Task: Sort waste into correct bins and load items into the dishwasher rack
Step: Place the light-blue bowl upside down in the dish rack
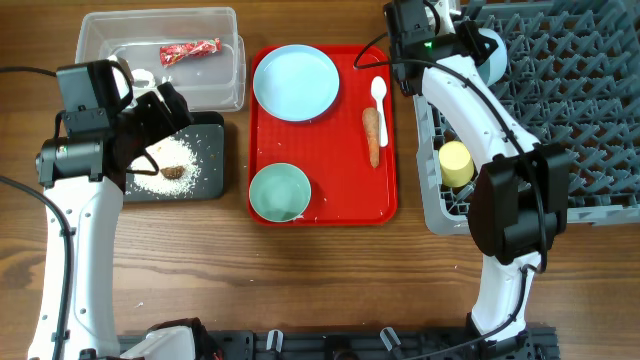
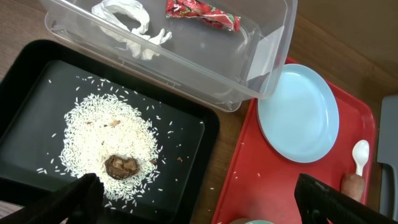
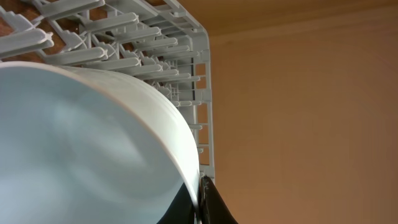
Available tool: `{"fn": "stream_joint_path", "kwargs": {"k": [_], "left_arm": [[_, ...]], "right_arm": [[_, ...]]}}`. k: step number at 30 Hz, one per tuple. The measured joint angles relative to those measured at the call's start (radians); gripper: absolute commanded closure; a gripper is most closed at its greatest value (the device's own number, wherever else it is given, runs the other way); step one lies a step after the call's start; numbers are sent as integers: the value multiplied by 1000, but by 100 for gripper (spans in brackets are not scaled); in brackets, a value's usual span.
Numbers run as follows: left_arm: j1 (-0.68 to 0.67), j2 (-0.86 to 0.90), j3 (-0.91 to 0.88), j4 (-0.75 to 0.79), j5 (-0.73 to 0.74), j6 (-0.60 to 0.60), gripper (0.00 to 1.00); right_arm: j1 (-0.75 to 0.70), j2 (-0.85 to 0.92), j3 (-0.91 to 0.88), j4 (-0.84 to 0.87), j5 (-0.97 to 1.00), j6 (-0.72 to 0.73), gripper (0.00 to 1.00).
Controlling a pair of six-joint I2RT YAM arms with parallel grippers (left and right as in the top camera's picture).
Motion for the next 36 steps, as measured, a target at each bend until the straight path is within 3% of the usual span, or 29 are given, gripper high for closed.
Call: {"fn": "stream_joint_path", "kwargs": {"k": [13, 20, 24, 27, 36], "left_arm": [[0, 0, 0, 0, 0, 0, 0], [0, 0, 0, 0, 0, 0, 0], [0, 0, 0, 0, -3, 0, 0], [0, 0, 0, 0, -3, 0, 0], [0, 0, 0, 0, -3, 0, 0]], "right_arm": [[-17, 0, 0, 14, -68, -8, 96], [-51, 0, -14, 502, -45, -156, 96], [-60, 48, -13, 714, -45, -362, 96], [-60, 144, -13, 735, -41, -469, 96], [-13, 164, -13, 748, -29, -508, 92]]}}
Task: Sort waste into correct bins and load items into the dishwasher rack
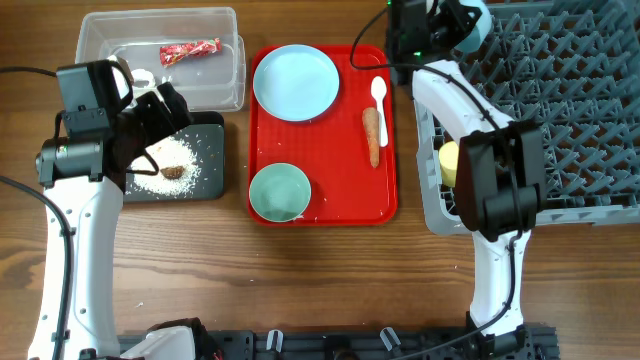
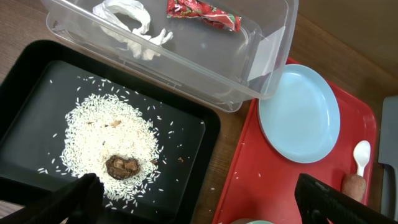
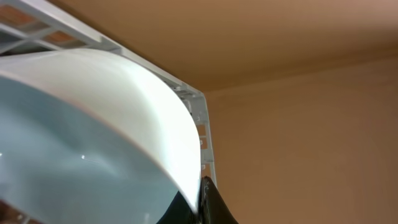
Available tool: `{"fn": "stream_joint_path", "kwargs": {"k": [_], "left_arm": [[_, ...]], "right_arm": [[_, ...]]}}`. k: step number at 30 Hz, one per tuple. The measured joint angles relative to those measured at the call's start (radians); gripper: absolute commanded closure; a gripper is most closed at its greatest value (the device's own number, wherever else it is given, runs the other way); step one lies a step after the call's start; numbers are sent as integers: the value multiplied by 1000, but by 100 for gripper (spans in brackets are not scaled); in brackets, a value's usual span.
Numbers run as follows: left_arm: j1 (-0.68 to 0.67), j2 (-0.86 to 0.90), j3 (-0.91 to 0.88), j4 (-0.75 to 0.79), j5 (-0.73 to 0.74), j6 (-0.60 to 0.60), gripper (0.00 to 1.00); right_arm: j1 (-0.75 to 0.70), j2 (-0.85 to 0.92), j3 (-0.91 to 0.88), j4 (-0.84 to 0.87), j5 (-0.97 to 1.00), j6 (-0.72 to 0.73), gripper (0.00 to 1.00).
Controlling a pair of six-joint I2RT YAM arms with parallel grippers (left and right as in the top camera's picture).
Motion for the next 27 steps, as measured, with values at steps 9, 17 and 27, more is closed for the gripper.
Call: {"fn": "stream_joint_path", "kwargs": {"k": [9, 17, 27], "left_arm": [[0, 0, 0, 0, 0, 0, 0], [0, 0, 0, 0, 0, 0, 0], [0, 0, 0, 0, 0, 0, 0]], "right_arm": [[97, 3, 0, -8, 52, -13, 17], [152, 3, 0, 39, 56, -10, 0], [295, -140, 6, -362, -336, 405, 0]]}}
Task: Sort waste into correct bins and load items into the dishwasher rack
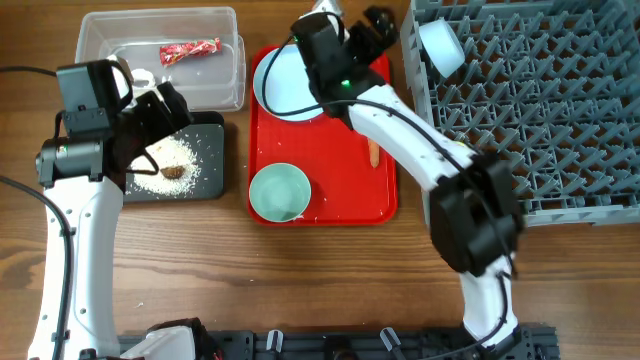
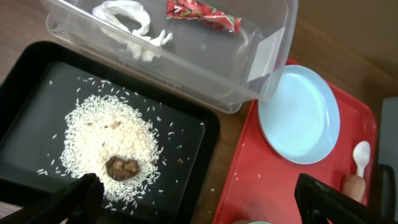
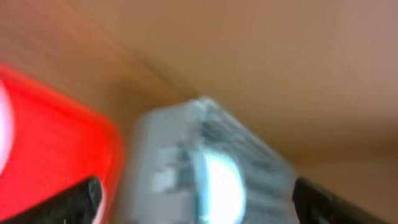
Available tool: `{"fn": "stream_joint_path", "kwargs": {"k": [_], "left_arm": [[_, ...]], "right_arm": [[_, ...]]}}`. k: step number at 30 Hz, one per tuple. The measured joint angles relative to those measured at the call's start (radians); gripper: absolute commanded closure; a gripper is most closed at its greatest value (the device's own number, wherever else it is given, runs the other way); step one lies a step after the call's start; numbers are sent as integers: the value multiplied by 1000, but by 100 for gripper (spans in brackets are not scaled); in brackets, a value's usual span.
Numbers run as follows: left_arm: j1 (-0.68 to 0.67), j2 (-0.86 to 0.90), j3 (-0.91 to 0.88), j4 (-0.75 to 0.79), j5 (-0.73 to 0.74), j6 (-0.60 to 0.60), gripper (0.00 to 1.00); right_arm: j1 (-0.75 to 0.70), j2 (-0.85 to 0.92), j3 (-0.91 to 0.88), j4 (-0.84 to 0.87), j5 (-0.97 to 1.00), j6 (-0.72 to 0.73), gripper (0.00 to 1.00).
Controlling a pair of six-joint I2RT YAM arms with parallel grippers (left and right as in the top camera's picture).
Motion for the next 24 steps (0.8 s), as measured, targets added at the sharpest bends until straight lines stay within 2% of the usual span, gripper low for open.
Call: {"fn": "stream_joint_path", "kwargs": {"k": [1, 5, 9, 12, 13, 15, 18, 21, 24], "left_arm": [[0, 0, 0, 0, 0, 0, 0], [0, 0, 0, 16, 19, 0, 0], [0, 0, 0, 47, 95, 0, 0], [-35, 5, 0, 175, 209, 0, 1], [-109, 20, 1, 249, 214, -4, 1], [-298, 109, 27, 309, 166, -14, 0], [-539, 400, 208, 290, 50, -21, 2], [-677, 697, 473, 193, -73, -41, 7], [-740, 821, 528, 167, -136, -95, 14]], "right_arm": [[-13, -60, -2, -89, -148, 152, 0], [-156, -319, -3, -204, -459, 380, 0], [-463, -605, 1, -349, -708, 570, 0], [-696, -657, 2, -456, -918, 667, 0], [-774, -653, 1, -513, -998, 708, 0], [-817, -648, 1, -560, -1059, 741, 0], [-825, -642, 1, -622, -1102, 760, 0], [-825, -638, 1, -667, -1113, 763, 0], [-825, -633, 1, -693, -1113, 763, 0]]}}
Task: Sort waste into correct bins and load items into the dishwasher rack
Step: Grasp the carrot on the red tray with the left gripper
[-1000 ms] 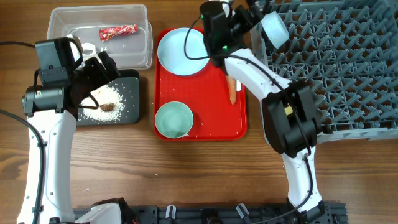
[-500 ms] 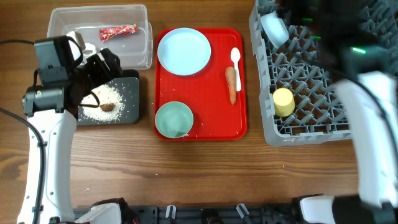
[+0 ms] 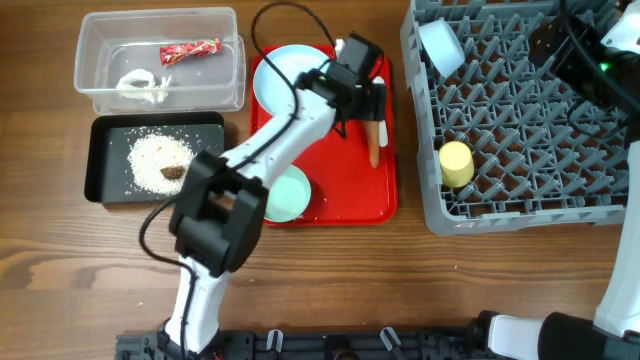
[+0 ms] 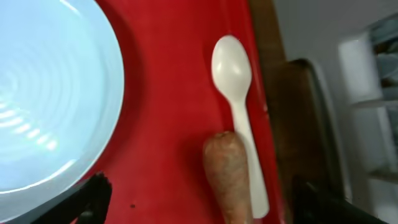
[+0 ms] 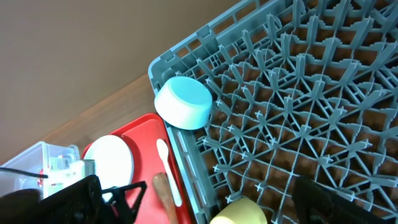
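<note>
On the red tray (image 3: 330, 205), a white spoon (image 4: 239, 124) and a carrot (image 4: 229, 177) lie side by side at the right edge. My left gripper (image 4: 199, 208) hangs open right over them, fingers (image 4: 93, 193) wide apart and holding nothing. In the overhead view it (image 3: 362, 78) covers the spoon. A pale blue plate (image 4: 50, 93) sits at the tray's back and a green bowl (image 3: 290, 195) at its front. A pale blue bowl (image 5: 183, 102) and a yellow cup (image 3: 456, 163) are in the grey rack (image 3: 520, 205). My right gripper (image 5: 199, 202) is open, high over the rack.
A clear bin (image 3: 100, 95) at the back left holds a red wrapper (image 3: 190, 50) and white tissue (image 3: 140, 83). In front of it is a black tray (image 3: 100, 185) with rice and a brown scrap. My left arm spans the red tray.
My left gripper has moved from over the black rice tray to over the spoon and carrot. My right gripper has moved from the tray's back edge to the rack's far right side. Both stay open.
My right gripper first held the pale blue bowl by the rack's back-left corner, and still held it there a moment later. Then the bowl lay in that corner and the gripper was open. My left gripper stayed open over the rice tray, and is now over the spoon.
</note>
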Available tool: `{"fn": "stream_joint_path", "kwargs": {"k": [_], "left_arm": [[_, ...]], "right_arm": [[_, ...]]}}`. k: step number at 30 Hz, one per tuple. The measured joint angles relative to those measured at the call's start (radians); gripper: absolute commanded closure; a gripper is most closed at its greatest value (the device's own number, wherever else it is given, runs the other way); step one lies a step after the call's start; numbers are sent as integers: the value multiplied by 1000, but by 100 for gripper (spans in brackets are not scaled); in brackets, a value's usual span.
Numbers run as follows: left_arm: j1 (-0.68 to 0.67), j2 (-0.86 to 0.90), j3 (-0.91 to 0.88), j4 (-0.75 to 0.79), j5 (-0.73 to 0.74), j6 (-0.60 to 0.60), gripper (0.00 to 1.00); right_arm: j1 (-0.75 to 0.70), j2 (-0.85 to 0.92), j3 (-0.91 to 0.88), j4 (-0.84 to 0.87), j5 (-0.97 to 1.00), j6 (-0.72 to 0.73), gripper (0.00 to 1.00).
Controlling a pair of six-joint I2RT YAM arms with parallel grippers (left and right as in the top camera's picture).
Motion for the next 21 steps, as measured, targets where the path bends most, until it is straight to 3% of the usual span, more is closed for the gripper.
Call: {"fn": "stream_joint_path", "kwargs": {"k": [7, 9, 11, 21], "left_arm": [[-72, 120, 13, 64, -40, -48, 28], [-87, 152, 13, 66, -46, -51, 42], [-90, 153, 17, 45, -55, -57, 50], [-90, 153, 19, 13, -96, -108, 55]], "right_arm": [[0, 0, 0, -28, 4, 0, 0], [0, 1, 0, -32, 11, 0, 0], [0, 1, 0, -32, 12, 0, 0], [0, 3, 0, -33, 12, 0, 0]]}}
